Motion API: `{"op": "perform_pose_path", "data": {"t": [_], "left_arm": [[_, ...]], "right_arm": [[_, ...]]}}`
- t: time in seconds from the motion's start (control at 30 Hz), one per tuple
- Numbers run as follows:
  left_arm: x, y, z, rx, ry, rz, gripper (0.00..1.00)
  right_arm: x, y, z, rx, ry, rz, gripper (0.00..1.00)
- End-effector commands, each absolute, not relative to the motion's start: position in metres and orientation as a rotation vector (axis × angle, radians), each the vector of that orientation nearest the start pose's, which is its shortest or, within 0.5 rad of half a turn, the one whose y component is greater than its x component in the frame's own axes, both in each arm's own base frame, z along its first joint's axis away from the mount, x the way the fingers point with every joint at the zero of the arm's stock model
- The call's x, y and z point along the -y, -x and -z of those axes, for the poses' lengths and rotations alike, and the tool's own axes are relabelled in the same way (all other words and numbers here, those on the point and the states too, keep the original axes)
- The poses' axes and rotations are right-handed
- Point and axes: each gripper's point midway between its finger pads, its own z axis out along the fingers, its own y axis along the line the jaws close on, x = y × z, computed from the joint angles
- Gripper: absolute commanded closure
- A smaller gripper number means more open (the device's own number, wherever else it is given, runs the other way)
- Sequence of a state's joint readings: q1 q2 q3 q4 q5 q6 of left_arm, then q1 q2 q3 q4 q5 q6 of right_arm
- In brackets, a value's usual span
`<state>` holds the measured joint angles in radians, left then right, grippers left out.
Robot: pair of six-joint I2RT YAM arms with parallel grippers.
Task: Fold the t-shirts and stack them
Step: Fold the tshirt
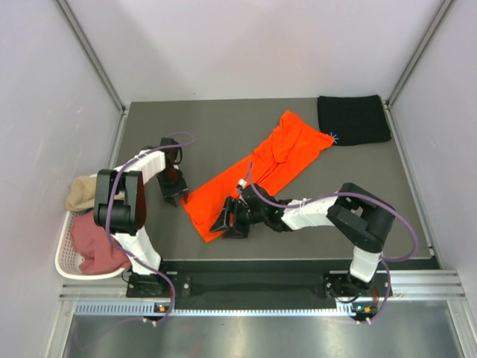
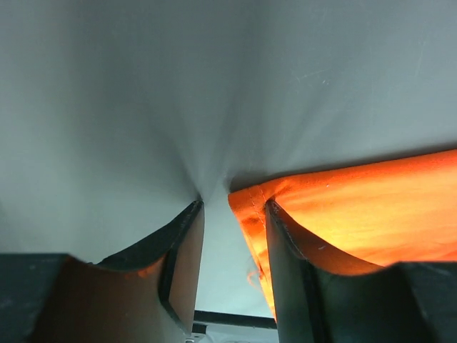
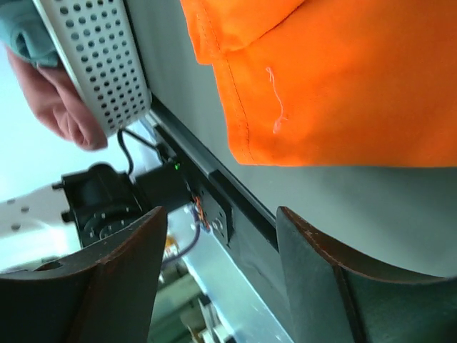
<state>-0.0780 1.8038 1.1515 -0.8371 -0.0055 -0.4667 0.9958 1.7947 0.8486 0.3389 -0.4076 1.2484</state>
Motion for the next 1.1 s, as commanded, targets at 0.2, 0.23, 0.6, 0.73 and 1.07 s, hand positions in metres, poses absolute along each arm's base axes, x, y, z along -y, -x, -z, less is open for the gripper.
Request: {"op": "perform_pose_path", "data": {"t": [0.2, 0.23, 0.6, 0.73, 1.07], "left_arm": [[0.044, -0.307, -0.006, -2.953, 0.572, 0.096, 0.59], [0.045, -0.312, -0.01, -2.916, 0.58, 0.118, 0.6], [0.05, -0.296, -0.018, -2.855, 0.674, 0.185, 0.74], [0.056, -0.283, -0.017, -2.878, 0.682, 0.232, 0.76], [0.057, -0.248, -0.022, -2.898, 0.733, 0.245, 1.0]], "right_arm": [[-0.454, -0.16, -0.065, -2.635, -0.456, -1.319, 0.35], [-0.452, -0.16, -0.059, -2.635, -0.501, -1.282, 0.35], [-0.461, -0.139, -0.03, -2.641, -0.711, -1.181, 0.35], [-0.474, -0.143, -0.019, -2.593, -0.715, -1.2, 0.36], [-0.442, -0.131, 0.003, -2.617, -0.811, -1.053, 0.94]]}}
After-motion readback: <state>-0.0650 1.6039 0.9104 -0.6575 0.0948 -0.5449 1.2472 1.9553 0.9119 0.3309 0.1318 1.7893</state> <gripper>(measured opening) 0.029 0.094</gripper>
